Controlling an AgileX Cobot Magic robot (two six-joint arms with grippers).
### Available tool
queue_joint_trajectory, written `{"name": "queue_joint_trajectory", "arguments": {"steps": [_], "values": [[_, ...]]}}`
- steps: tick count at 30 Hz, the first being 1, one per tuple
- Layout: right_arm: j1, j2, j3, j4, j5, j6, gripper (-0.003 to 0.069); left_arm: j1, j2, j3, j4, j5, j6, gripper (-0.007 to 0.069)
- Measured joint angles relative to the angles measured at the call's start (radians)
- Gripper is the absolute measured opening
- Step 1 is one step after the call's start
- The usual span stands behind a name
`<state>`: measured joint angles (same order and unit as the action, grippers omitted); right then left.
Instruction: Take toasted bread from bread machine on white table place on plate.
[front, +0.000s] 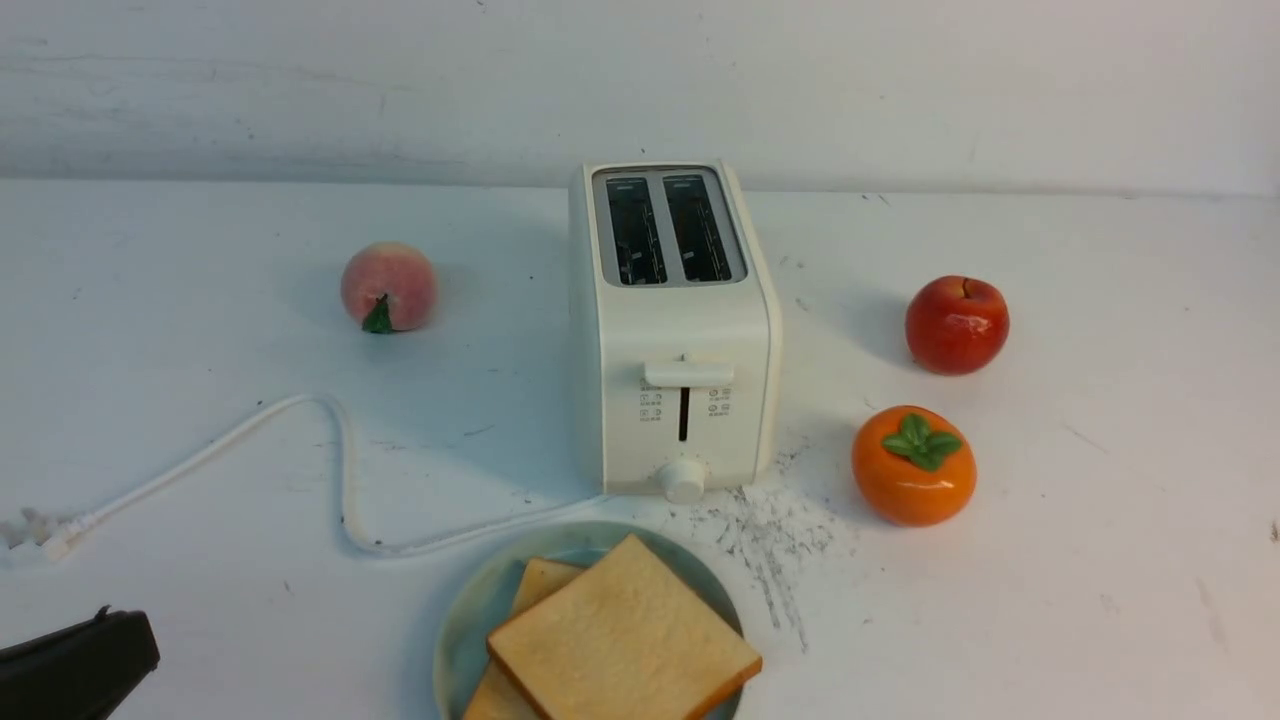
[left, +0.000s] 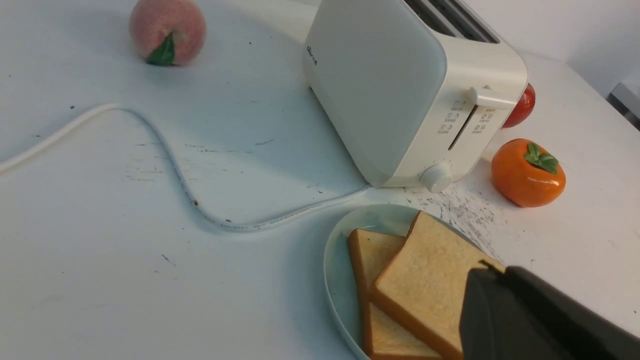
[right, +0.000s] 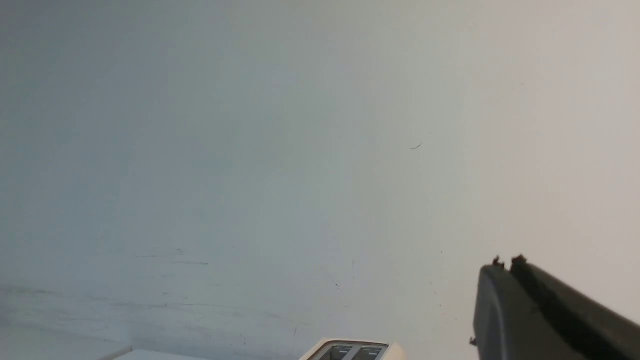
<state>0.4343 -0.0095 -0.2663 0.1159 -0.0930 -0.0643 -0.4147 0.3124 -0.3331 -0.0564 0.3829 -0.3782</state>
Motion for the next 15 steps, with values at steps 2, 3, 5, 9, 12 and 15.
{"name": "queue_joint_trajectory", "arguments": {"steps": [2, 3, 5, 9, 12, 15], "values": [[0.000, 0.000, 0.000, 0.000, 0.000, 0.000, 0.0012, 0.000, 0.000, 0.000, 0.000, 0.000, 0.000, 0.0004], [0.000, 0.000, 0.000, 0.000, 0.000, 0.000, 0.0012, 0.000, 0.000, 0.000, 0.000, 0.001, 0.000, 0.0004], [0.000, 0.000, 0.000, 0.000, 0.000, 0.000, 0.0012, 0.000, 0.000, 0.000, 0.000, 0.001, 0.000, 0.0004], [0.000, 0.000, 0.000, 0.000, -0.001, 0.000, 0.0012, 0.000, -0.015, 0.022, 0.001, 0.000, 0.007, 0.0004], [0.000, 0.000, 0.000, 0.000, -0.001, 0.000, 0.0015, 0.030, -0.059, 0.069, -0.001, -0.006, 0.034, 0.0006], [0.000, 0.000, 0.000, 0.000, -0.001, 0.000, 0.0018, 0.146, -0.149, 0.162, -0.011, -0.034, 0.047, 0.0011]]}}
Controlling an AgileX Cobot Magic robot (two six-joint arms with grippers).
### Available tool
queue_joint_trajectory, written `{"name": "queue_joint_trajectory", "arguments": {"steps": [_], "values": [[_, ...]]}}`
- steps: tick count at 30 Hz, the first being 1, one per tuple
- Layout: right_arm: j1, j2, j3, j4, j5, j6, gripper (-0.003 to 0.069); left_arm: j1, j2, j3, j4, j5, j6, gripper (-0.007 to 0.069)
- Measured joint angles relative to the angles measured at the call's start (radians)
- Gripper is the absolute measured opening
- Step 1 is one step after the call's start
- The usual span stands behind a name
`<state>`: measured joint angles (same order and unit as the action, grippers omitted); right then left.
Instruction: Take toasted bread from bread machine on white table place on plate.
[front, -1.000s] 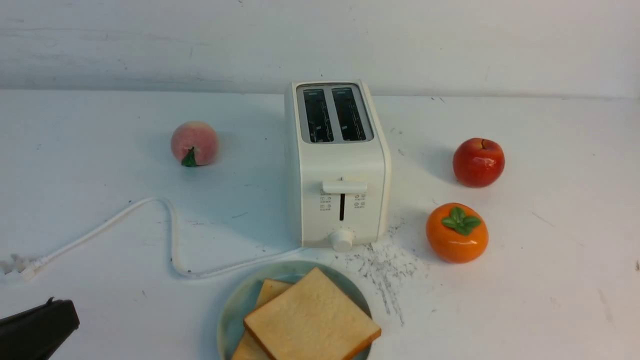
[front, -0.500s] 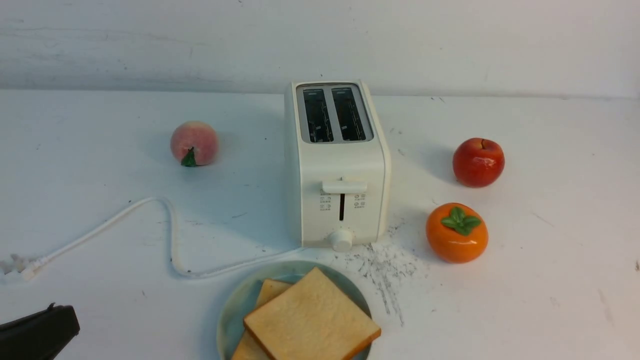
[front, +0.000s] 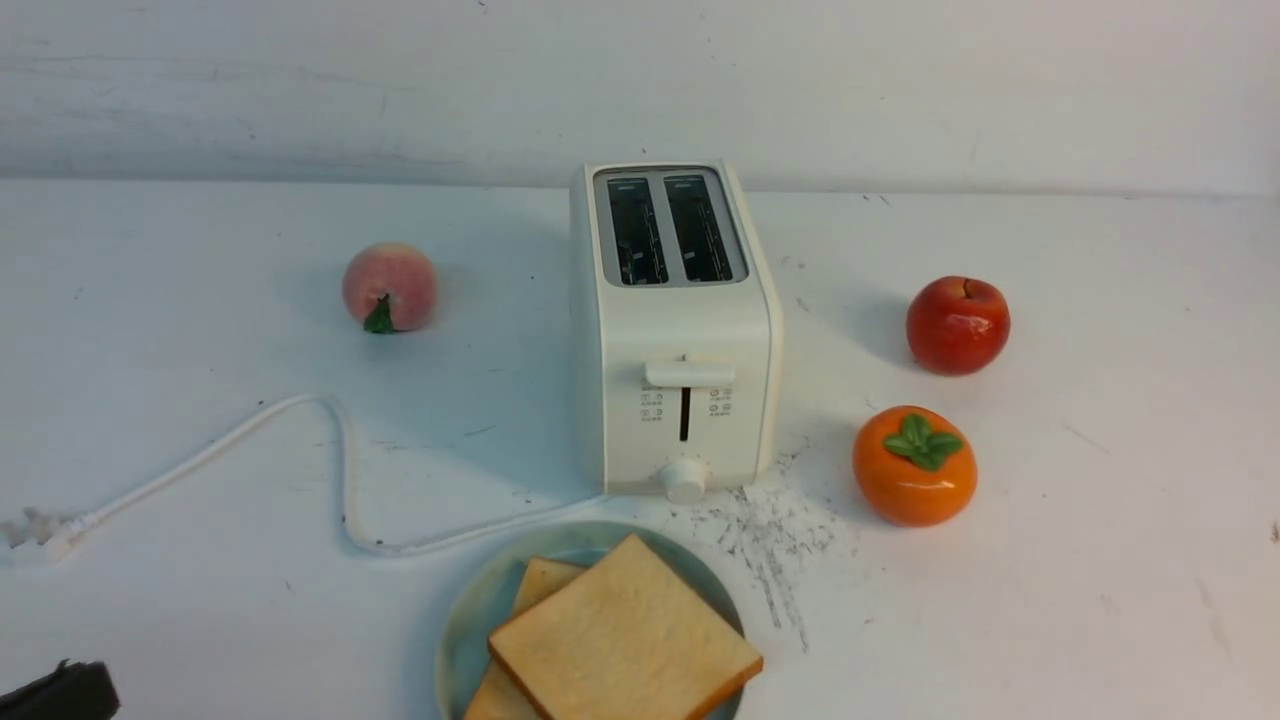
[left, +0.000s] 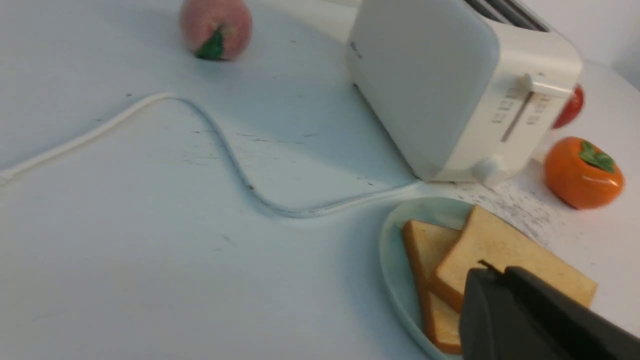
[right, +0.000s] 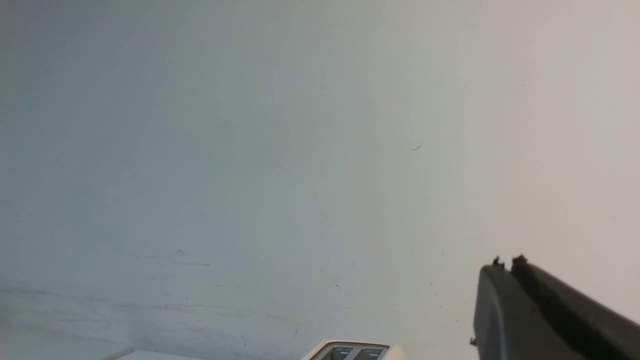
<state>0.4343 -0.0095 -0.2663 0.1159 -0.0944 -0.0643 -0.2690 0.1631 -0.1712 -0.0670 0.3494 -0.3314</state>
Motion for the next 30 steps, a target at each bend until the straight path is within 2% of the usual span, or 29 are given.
{"name": "queue_joint_trajectory", "arguments": {"steps": [3, 7, 13, 30], "values": [[0.000, 0.000, 0.000, 0.000, 0.000, 0.000, 0.0019, 0.106, -0.082, 0.092, 0.000, -0.035, 0.002, 0.0015], [0.000, 0.000, 0.000, 0.000, -0.001, 0.000, 0.0020, 0.181, -0.164, 0.184, 0.001, -0.045, 0.003, 0.0017], [0.000, 0.000, 0.000, 0.000, -0.001, 0.000, 0.0028, 0.186, -0.174, 0.201, 0.001, 0.027, 0.003, 0.0019], [0.000, 0.000, 0.000, 0.000, -0.001, 0.000, 0.0054, 0.186, -0.174, 0.201, 0.000, 0.034, 0.003, 0.0039]]}}
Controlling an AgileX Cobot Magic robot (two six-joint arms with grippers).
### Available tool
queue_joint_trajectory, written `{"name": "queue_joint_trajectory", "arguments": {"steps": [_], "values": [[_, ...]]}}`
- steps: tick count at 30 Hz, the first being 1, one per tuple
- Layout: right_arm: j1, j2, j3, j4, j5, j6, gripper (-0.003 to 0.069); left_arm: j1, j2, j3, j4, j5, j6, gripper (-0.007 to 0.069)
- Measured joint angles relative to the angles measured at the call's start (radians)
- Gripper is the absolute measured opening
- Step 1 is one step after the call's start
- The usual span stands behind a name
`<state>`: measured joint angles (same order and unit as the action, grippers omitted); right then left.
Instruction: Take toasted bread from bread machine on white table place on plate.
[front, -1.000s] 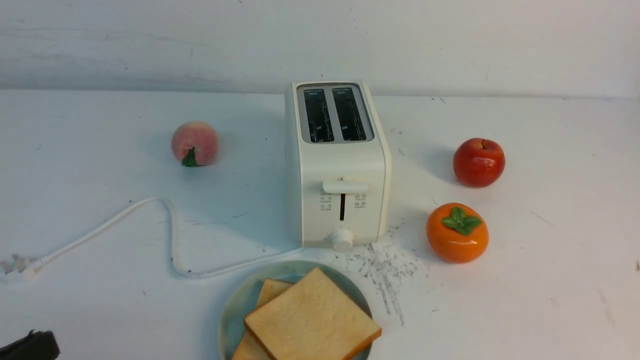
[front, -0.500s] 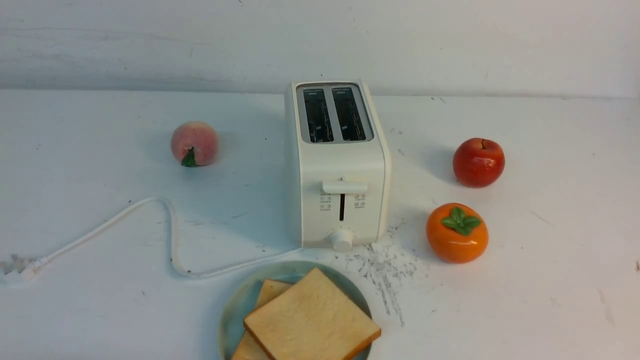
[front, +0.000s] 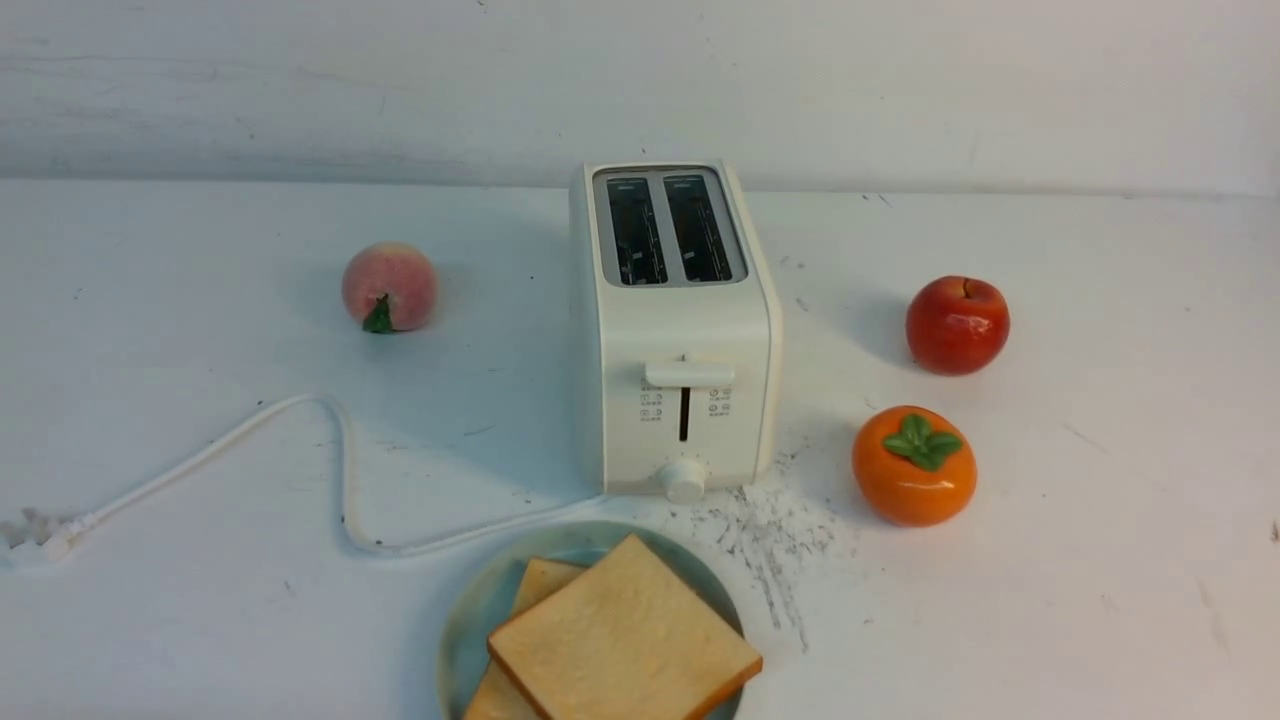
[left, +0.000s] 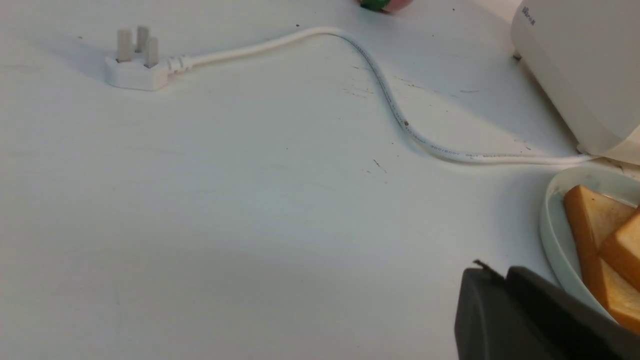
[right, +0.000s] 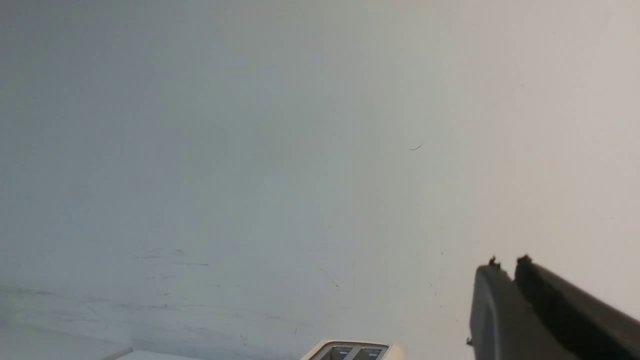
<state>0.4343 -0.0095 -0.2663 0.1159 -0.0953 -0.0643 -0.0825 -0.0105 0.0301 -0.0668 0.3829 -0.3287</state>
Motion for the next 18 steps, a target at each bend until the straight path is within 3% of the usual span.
{"name": "queue_joint_trajectory", "arguments": {"steps": [18], "values": [[0.000, 0.000, 0.000, -0.001, 0.057, -0.010, 0.0082, 0.000, 0.000, 0.000, 0.000, 0.001, 0.000, 0.0049]]}}
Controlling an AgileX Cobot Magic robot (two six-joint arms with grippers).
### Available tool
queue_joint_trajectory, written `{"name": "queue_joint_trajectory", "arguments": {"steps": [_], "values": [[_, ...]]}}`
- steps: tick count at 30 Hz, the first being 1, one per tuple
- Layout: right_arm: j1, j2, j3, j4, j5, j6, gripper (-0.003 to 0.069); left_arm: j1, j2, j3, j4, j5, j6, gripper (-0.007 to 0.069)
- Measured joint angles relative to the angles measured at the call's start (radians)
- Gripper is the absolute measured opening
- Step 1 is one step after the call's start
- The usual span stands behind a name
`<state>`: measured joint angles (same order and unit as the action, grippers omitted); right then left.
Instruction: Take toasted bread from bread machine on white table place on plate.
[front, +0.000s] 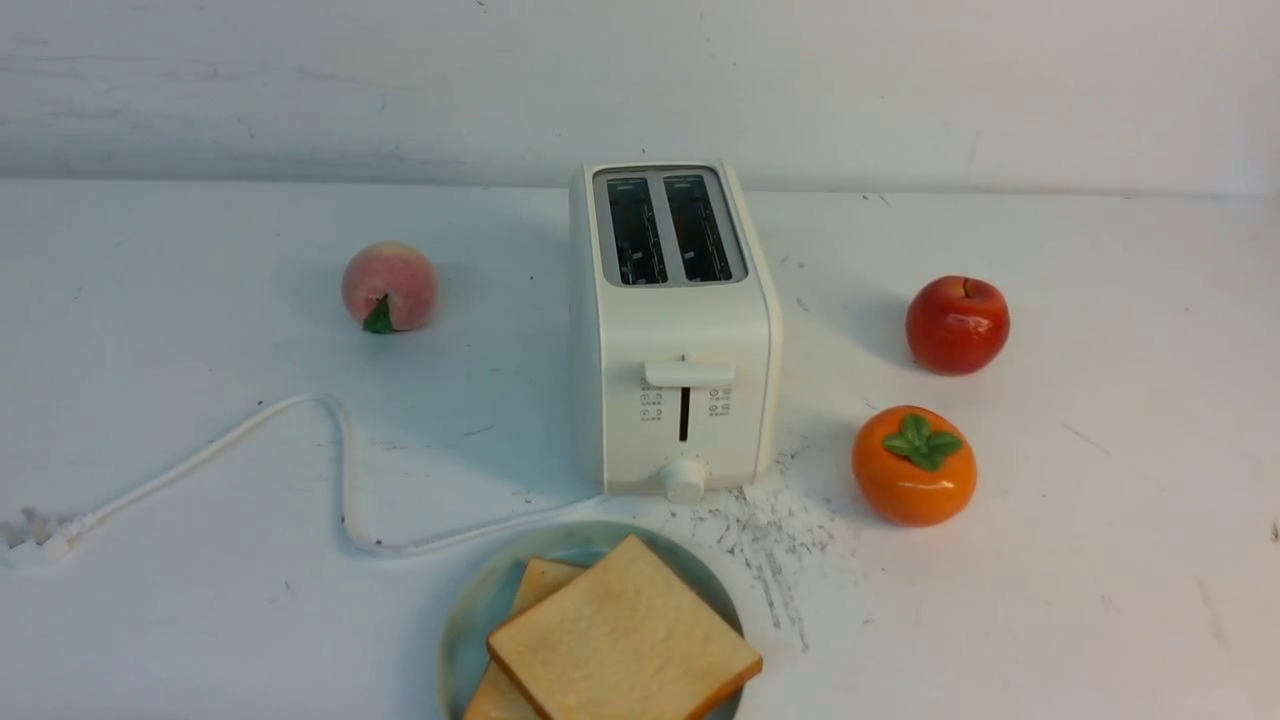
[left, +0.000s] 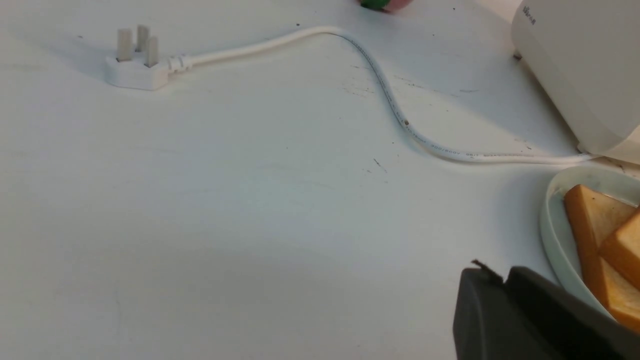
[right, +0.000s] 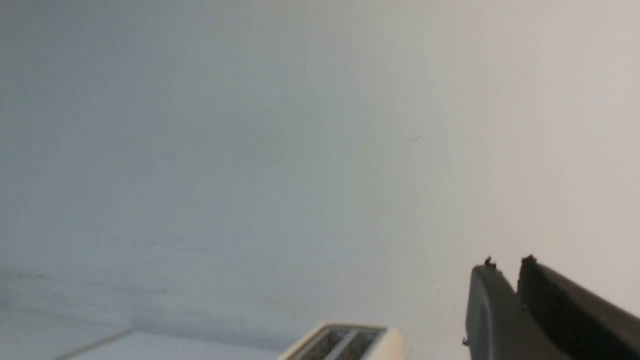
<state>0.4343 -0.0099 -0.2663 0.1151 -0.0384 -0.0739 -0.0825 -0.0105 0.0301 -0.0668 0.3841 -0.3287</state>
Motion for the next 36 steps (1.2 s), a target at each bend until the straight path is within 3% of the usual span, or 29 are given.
{"name": "queue_joint_trajectory", "arguments": {"steps": [4, 9, 16, 36], "values": [[-0.011, 0.000, 0.016, -0.005, 0.142, -0.024, 0.0085, 0.000, 0.000, 0.000, 0.000, 0.001, 0.000, 0.0049], [-0.167, 0.000, 0.167, -0.026, 0.289, -0.039, 0.0089, 0.000, 0.000, 0.000, 0.000, 0.001, 0.000, 0.0055], [-0.310, 0.000, 0.286, -0.023, 0.401, 0.003, 0.0098, 0.000, 0.000, 0.001, 0.000, 0.002, 0.000, 0.0057], [-0.329, 0.000, 0.283, -0.023, 0.415, 0.010, 0.0124, 0.000, 0.000, 0.001, 0.000, 0.002, 0.000, 0.0072]]}}
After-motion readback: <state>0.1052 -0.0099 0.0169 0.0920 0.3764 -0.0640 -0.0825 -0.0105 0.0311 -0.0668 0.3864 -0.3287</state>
